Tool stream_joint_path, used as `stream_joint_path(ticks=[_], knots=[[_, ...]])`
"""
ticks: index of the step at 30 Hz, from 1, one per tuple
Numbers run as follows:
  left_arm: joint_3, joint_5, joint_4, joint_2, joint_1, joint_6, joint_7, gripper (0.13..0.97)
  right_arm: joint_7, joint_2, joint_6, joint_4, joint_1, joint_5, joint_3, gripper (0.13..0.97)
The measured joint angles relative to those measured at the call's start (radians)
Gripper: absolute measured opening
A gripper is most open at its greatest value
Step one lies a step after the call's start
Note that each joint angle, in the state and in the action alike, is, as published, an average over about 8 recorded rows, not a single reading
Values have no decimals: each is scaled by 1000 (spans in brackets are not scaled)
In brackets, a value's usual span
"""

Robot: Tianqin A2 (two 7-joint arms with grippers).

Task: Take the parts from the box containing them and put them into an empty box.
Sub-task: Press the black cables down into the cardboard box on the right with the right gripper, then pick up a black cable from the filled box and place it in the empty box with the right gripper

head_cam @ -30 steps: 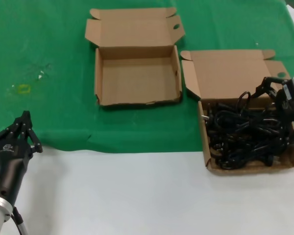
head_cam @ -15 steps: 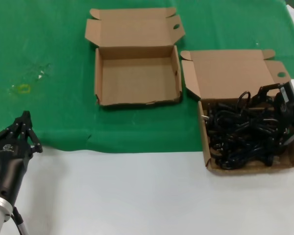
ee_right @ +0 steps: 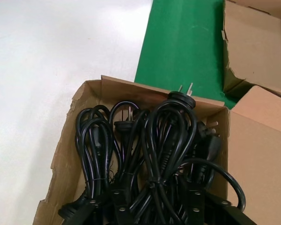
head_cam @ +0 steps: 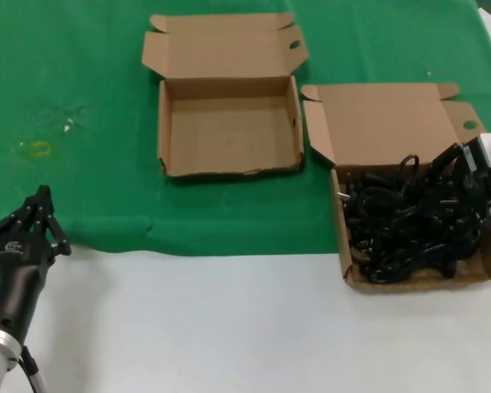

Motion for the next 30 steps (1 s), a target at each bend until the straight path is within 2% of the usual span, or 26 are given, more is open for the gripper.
stream_joint_path(ticks=[3, 11, 20, 30], knots=[[0, 0, 0, 0, 0, 0, 0, 144, -3, -3, 1, -6, 1, -1, 1, 480], [0, 0, 0, 0, 0, 0, 0, 144, -5, -3, 3, -4, 1, 0, 5, 307], [0, 0, 0, 0, 0, 0, 0, 144, 31, 16, -11, 53, 8, 3, 15, 230], [0, 0, 0, 0, 0, 0, 0, 144, 124, 48, -58, 168, 21, 19, 32, 226]])
